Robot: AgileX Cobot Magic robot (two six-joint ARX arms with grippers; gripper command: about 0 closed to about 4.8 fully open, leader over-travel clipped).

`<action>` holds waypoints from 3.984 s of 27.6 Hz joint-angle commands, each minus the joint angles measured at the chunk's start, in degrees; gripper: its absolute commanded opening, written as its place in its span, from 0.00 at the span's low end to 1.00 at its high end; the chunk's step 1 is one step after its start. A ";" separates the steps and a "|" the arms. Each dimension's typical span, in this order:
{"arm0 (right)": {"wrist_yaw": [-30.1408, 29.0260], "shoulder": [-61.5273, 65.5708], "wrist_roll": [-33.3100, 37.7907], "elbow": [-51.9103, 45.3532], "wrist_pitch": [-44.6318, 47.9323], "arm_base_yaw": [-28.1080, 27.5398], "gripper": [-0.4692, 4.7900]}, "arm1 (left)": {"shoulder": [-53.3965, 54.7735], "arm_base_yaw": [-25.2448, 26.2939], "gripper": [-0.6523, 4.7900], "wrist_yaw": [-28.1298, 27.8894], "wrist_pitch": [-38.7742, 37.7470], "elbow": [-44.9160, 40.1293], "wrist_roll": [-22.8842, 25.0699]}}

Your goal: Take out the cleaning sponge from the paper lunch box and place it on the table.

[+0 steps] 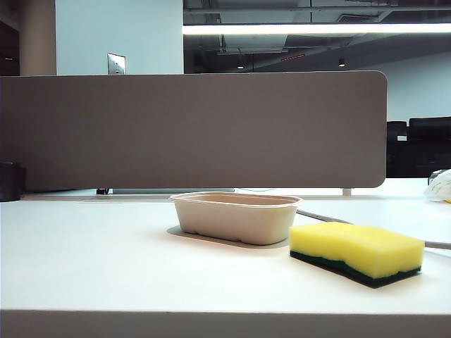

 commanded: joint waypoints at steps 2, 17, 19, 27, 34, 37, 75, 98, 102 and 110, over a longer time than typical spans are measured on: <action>0.26 -6.05 -0.02 -3.34 0.63 -7.61 0.07 | 0.11 0.07 0.11 -5.16 0.50 0.02 0.07; 0.83 -16.52 -0.02 -15.58 0.63 -12.35 0.07 | 0.11 0.02 0.11 -9.03 -0.26 0.02 0.04; 0.76 -16.52 -0.02 -17.11 0.35 -12.26 0.07 | 0.11 0.02 0.11 -9.03 -0.24 0.02 0.04; 0.63 -16.55 0.00 -17.05 2.03 -12.22 0.07 | 0.09 0.02 0.11 -9.05 -0.22 0.02 0.04; 0.63 -16.55 0.00 -17.05 2.03 -12.22 0.07 | 0.11 0.02 0.11 -9.05 1.90 0.02 0.04; 0.63 -16.55 0.00 -17.05 2.01 -12.22 0.07 | 0.09 0.02 0.11 -9.05 1.92 0.02 0.04; -18.40 -16.55 -8.41 -17.97 9.70 -12.02 0.07 | 0.11 0.02 0.11 -9.05 1.29 0.02 0.04; -18.67 -16.52 -8.37 -17.97 8.41 -12.02 0.07 | 0.11 0.00 0.11 -9.03 -1.68 0.02 0.07; -18.67 -16.52 -8.37 -17.97 8.39 -12.04 0.07 | 0.09 0.00 0.11 -9.05 -1.70 0.02 0.07; -18.64 -16.52 -8.35 -17.97 8.39 -12.04 0.07 | 0.09 0.00 0.11 -9.05 -1.70 0.02 0.04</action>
